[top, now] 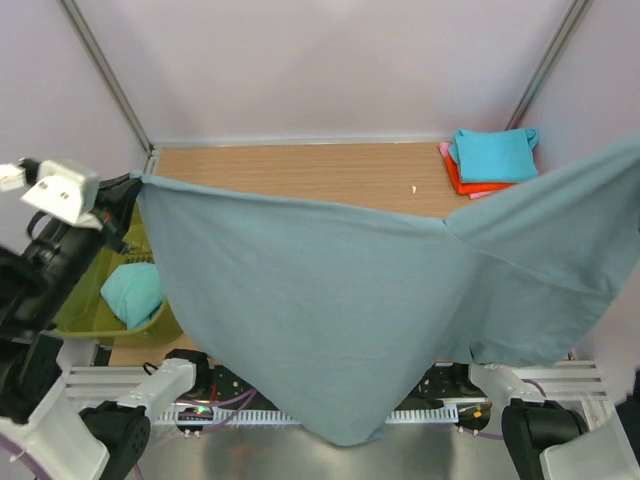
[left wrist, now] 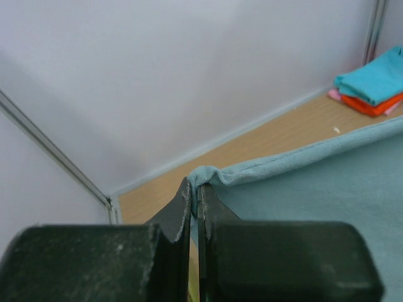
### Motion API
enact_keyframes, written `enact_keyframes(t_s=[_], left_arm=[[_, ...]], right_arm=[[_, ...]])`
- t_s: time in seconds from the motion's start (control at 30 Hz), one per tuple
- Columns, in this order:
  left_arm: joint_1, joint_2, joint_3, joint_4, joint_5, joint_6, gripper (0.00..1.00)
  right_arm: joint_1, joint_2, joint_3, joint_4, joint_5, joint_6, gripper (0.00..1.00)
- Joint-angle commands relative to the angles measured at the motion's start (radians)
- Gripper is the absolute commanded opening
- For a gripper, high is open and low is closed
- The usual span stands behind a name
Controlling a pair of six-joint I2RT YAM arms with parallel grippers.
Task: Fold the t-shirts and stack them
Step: Flatten the tshirt out
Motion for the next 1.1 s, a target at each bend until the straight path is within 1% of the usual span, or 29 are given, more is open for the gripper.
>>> enact_keyframes(t_s=[0.0,0.03,0.07,0.1,0.13,0.17,0.2,0.27,0.3,0.33,0.43,0.47,0.5,0.53,0.57,0.6,0.67,0.7,0.73,0.77,0.8,0.83,0.9,0.93,0.97,1.07], left_arm=[[0.005,0.062,-0.125,0.062,-0.061,0.044,0.0],[0.007,0.067,-0.16,0.078,-0.061,0.047,0.0],[0.005,0.082,-0.228,0.082,-0.058,0.052,0.0],[0.007,0.091,-0.26,0.09,-0.056,0.058,0.0],[0.007,0.102,-0.292,0.105,-0.055,0.058,0.0],[0.007,0.119,-0.366,0.117,-0.055,0.058,0.0],[0.007,0.133,-0.4,0.131,-0.058,0.06,0.0],[0.007,0.157,-0.467,0.173,-0.061,0.067,0.0],[0.005,0.189,-0.528,0.188,-0.058,0.067,0.0],[0.007,0.206,-0.55,0.212,-0.058,0.075,0.0],[0.007,0.309,-0.618,0.257,-0.067,0.09,0.0],[0.005,0.341,-0.624,0.262,-0.066,0.093,0.0],[0.007,0.372,-0.623,0.266,-0.063,0.095,0.0],[0.005,0.443,-0.616,0.269,-0.061,0.095,0.0],[0.004,0.478,-0.607,0.269,-0.059,0.096,0.0],[0.004,0.519,-0.598,0.269,-0.056,0.096,0.0],[0.005,0.62,-0.566,0.275,-0.059,0.087,0.0],[0.005,0.651,-0.554,0.285,-0.065,0.084,0.0],[0.005,0.712,-0.529,0.289,-0.078,0.083,0.0],[0.005,0.741,-0.514,0.294,-0.085,0.078,0.0],[0.005,0.768,-0.498,0.297,-0.098,0.072,0.0],[0.005,0.825,-0.462,0.297,-0.117,0.07,0.0],[0.007,0.873,-0.431,0.3,-0.144,0.064,0.0],[0.007,0.893,-0.416,0.303,-0.154,0.064,0.0],[0.005,0.93,-0.396,0.315,-0.177,0.064,0.0],[0.007,0.981,-0.362,0.331,-0.213,0.055,0.0]], right_arm=[[-0.004,0.11,-0.208,0.066,-0.054,-0.017,0.01],[-0.004,0.114,-0.258,0.068,-0.081,-0.02,0.01],[-0.004,0.123,-0.307,0.071,-0.126,-0.026,0.01],[-0.004,0.142,-0.405,0.075,-0.138,-0.029,0.01],[-0.004,0.163,-0.442,0.074,-0.152,-0.038,0.01],[-0.004,0.182,-0.476,0.056,-0.175,-0.068,0.01],[-0.004,0.2,-0.54,0.052,-0.183,-0.081,0.01],[-0.004,0.287,-0.577,0.027,-0.2,-0.118,0.01],[-0.001,0.324,-0.608,0.026,-0.201,-0.147,0.01],[0.002,0.39,-0.619,0.028,-0.203,-0.164,0.01],[0.008,0.51,-0.633,0.059,-0.203,-0.216,0.01],[0.011,0.604,-0.624,0.077,-0.198,-0.227,0.01],[0.014,0.651,-0.589,0.082,-0.192,-0.237,0.01],[0.023,0.712,-0.558,0.08,-0.171,-0.259,0.01],[0.028,0.819,-0.523,0.08,-0.163,-0.265,0.01],[0.031,0.885,-0.445,0.08,-0.154,-0.265,0.01],[0.051,0.993,-0.357,0.08,-0.117,-0.271,0.01],[0.059,1.112,-0.257,0.074,-0.102,-0.277,0.01],[0.071,1.168,-0.201,0.063,-0.089,-0.285,0.01],[0.086,1.229,-0.146,0.051,-0.057,-0.286,0.01],[0.086,1.321,-0.045,0.051,-0.043,-0.285,0.01],[0.12,1.372,0.0,0.052,-0.027,-0.285,0.01],[0.152,1.465,0.083,0.095,0.018,-0.288,0.01],[0.161,1.482,0.09,0.121,0.029,-0.293,0.01],[0.181,1.501,0.071,0.196,0.053,-0.309,0.01],[0.208,1.525,0.042,0.327,0.082,-0.334,0.01]])
